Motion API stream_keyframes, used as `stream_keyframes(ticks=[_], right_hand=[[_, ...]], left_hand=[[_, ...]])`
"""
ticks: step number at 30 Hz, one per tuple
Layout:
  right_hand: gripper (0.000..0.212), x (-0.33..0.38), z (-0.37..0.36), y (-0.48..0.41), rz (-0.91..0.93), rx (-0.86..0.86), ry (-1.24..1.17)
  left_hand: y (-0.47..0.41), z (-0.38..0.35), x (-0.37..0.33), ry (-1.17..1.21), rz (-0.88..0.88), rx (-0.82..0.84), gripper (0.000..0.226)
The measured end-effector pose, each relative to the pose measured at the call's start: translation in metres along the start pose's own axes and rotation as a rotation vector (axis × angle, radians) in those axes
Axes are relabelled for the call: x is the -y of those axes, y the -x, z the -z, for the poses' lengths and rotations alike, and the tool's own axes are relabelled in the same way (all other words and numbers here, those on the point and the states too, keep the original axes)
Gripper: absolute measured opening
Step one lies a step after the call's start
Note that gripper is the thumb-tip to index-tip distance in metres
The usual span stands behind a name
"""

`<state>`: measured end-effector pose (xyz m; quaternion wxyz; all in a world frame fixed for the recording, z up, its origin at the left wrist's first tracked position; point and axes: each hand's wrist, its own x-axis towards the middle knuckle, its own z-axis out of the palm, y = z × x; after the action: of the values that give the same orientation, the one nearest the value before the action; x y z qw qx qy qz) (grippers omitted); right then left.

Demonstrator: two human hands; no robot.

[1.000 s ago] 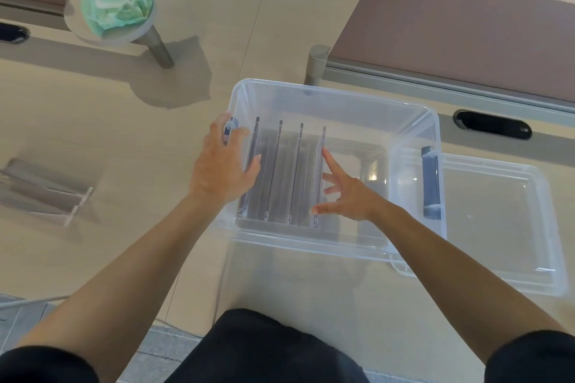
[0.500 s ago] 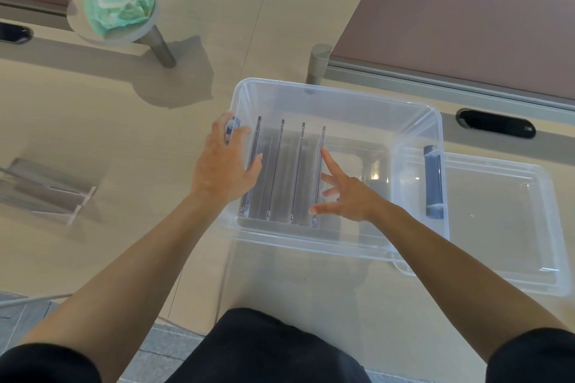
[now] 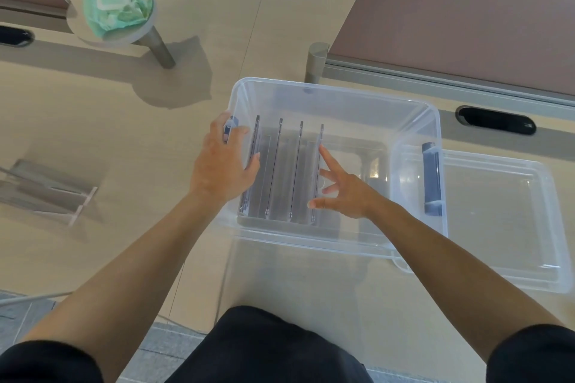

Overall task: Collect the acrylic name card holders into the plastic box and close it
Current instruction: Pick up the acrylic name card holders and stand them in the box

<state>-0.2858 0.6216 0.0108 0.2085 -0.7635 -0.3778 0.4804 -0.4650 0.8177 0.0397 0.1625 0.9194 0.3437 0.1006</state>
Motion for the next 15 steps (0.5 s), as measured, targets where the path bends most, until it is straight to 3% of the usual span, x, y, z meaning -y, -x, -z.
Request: stream_keyframes(ticks=[15], right_hand=[[0.118, -0.0064, 0.0004, -0.0043, 0.035, -0.022, 0.021]], left_hand=[[-0.0005, -0.0001, -0.0002, -0.015, 0.013, 0.017, 0.050]])
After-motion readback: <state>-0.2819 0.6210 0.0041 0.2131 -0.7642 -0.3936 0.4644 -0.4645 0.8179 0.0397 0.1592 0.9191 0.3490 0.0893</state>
